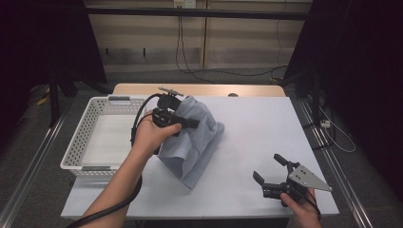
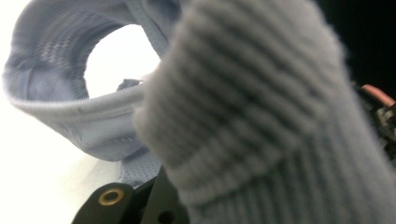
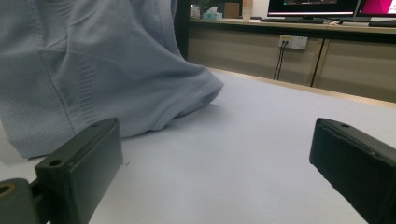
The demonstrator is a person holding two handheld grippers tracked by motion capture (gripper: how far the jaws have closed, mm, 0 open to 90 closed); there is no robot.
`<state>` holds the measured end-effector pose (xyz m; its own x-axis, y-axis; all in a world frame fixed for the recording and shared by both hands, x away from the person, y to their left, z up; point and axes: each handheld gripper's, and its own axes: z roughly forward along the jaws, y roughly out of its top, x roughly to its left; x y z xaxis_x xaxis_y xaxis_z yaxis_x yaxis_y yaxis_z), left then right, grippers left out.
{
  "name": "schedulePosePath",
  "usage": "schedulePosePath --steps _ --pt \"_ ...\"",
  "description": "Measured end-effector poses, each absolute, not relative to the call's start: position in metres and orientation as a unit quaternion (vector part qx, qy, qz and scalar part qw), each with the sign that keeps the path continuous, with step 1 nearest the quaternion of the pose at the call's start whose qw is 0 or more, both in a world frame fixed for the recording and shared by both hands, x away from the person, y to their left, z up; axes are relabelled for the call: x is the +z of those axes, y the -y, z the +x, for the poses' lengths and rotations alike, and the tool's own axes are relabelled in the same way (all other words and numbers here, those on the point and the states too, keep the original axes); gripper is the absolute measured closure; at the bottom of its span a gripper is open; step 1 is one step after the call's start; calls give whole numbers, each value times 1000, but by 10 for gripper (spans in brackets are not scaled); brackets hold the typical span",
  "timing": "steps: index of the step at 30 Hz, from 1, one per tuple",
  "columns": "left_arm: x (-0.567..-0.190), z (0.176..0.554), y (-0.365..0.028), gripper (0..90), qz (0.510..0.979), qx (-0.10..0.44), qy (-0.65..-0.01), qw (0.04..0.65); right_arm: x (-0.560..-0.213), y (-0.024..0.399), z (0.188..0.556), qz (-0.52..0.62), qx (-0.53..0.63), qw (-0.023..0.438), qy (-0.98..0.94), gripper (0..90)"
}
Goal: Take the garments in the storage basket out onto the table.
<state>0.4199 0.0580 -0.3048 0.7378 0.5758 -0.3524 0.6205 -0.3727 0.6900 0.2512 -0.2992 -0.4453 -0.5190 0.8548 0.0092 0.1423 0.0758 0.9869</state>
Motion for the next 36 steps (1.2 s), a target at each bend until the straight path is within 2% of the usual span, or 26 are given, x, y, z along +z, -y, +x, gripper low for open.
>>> schedulePosePath --steps 12,36 --pt "-343 419 -54 807 838 -26 -362 407 -445 299 252 377 566 312 -663 21" --pt "-358 417 -55 800 845 -2 -356 399 -446 299 252 376 566 311 -664 21"
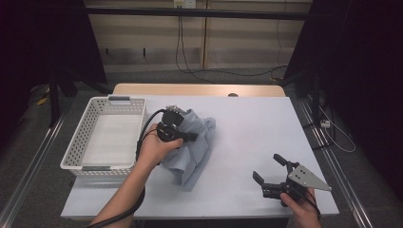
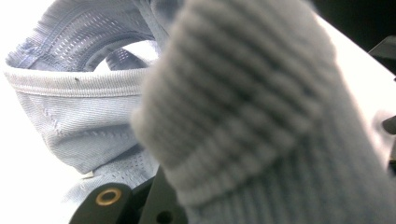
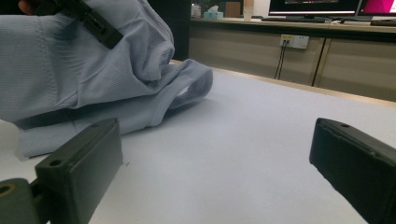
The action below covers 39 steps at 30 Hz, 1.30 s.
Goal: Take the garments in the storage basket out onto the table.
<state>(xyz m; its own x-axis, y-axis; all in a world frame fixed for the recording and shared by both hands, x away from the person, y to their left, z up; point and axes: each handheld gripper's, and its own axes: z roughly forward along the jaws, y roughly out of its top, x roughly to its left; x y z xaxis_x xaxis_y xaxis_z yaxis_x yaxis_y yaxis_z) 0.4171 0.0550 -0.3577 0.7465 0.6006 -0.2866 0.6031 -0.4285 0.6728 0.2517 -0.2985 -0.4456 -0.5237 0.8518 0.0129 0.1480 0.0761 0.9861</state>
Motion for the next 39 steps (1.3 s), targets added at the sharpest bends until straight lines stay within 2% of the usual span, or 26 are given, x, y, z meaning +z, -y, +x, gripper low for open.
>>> schedulePosePath --steps 18,27,30,35,37,39 --pt "-382 415 -55 788 846 1 -355 399 -446 298 252 373 565 311 -667 21" --pt "-398 413 -60 730 847 9 -355 395 -446 297 252 370 562 310 -672 21" --pt "-401 412 -63 691 847 13 -357 394 -446 298 253 373 562 310 -670 20" --pt "-400 410 -68 545 848 15 -360 389 -445 297 255 373 557 309 -675 19" --pt "-397 408 -73 454 849 34 -362 382 -443 294 259 371 547 312 -682 17" --pt "-396 409 -78 307 850 43 -366 376 -442 291 263 372 543 307 -687 17"
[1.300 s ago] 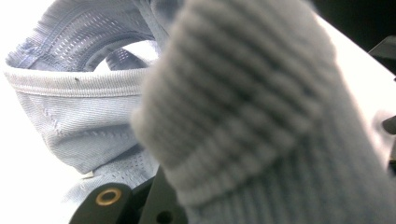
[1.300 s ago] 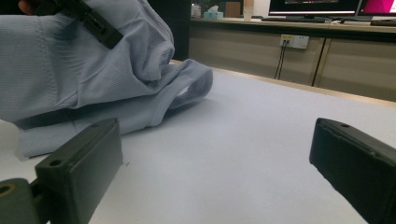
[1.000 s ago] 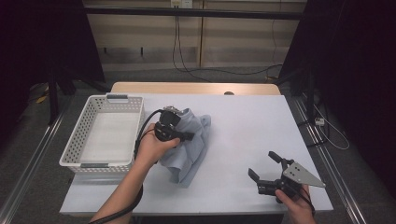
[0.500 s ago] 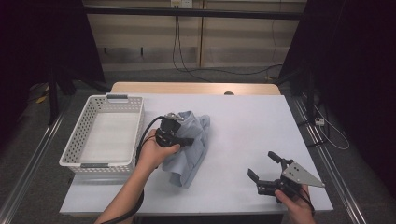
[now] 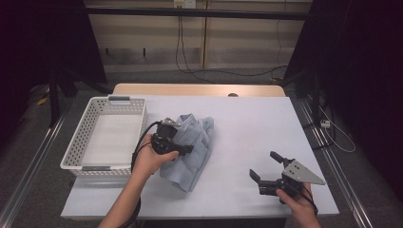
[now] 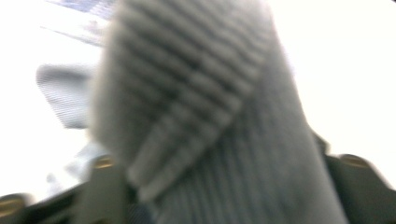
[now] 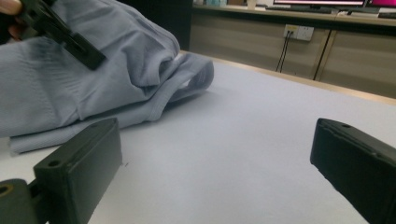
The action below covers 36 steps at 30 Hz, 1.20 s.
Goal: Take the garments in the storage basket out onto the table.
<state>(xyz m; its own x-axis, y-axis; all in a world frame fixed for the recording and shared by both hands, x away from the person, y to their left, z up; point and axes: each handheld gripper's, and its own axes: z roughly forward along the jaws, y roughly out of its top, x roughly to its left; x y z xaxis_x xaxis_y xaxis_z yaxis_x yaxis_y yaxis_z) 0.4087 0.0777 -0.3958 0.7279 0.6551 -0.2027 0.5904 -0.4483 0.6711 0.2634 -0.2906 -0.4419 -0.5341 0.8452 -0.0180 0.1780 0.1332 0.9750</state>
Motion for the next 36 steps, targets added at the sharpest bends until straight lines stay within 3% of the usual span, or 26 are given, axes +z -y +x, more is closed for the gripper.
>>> schedulePosePath --steps 3,10,20,29,36 --pt "-391 410 -84 179 855 55 -364 365 -443 286 273 383 533 294 -695 14" --pt "-373 409 -99 79 852 50 -372 365 -443 274 297 399 515 276 -707 16" --pt "-368 411 -108 80 843 56 -380 376 -436 250 331 417 506 267 -707 23" --pt "-369 417 -113 80 840 57 -385 379 -434 229 377 458 522 213 -687 134" --pt "-371 420 -114 94 841 61 -383 378 -438 209 398 464 511 186 -700 153"
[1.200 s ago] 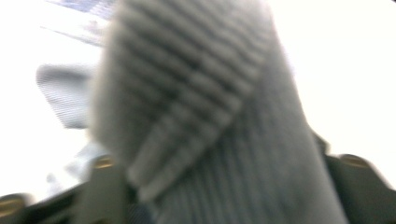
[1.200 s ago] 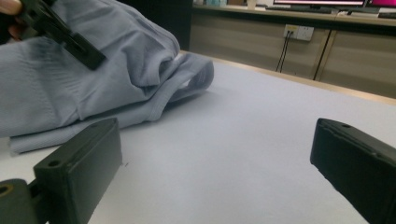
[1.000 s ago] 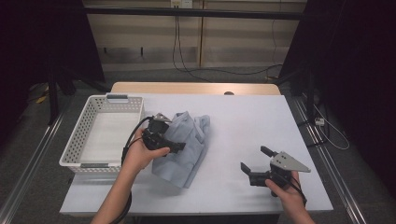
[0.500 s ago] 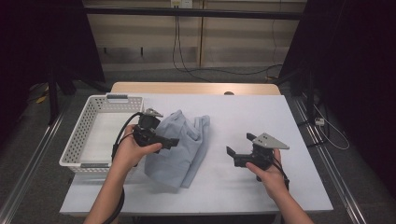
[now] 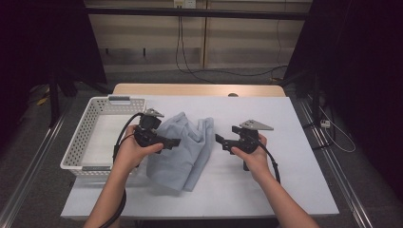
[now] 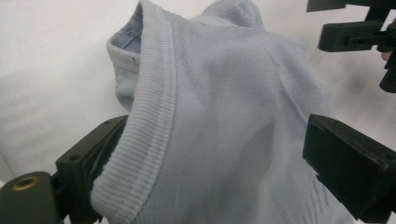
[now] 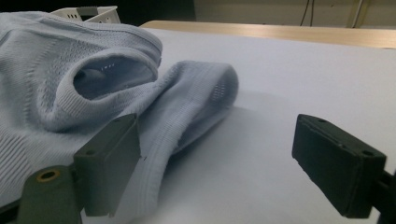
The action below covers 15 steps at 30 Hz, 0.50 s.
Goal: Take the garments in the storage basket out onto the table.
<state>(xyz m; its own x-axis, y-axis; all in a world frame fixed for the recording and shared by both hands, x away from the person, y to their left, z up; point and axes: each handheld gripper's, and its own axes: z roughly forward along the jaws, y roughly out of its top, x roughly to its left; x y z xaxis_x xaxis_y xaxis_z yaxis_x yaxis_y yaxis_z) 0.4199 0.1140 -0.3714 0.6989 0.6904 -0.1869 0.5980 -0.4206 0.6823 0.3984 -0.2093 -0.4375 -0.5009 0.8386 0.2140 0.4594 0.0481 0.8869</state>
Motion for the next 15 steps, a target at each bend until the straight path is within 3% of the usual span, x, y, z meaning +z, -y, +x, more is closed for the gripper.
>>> schedulePosePath --steps 6,8,9,11,12,13,15 --pt "-375 421 -114 95 837 63 -387 381 -438 190 420 473 512 166 -697 189" --pt "-375 421 -114 98 839 62 -386 380 -439 185 426 476 515 157 -695 241" --pt "-375 421 -114 103 839 64 -385 381 -441 180 431 479 517 137 -696 335" --pt "-375 421 -115 107 839 65 -382 382 -442 178 433 480 522 127 -693 430" --pt "-375 421 -115 108 839 65 -382 382 -442 178 433 480 522 127 -693 430" --pt "-374 421 -115 110 838 65 -383 383 -443 176 436 486 531 104 -686 544" --pt "-372 421 -117 113 837 64 -383 387 -443 176 437 490 533 91 -684 642"
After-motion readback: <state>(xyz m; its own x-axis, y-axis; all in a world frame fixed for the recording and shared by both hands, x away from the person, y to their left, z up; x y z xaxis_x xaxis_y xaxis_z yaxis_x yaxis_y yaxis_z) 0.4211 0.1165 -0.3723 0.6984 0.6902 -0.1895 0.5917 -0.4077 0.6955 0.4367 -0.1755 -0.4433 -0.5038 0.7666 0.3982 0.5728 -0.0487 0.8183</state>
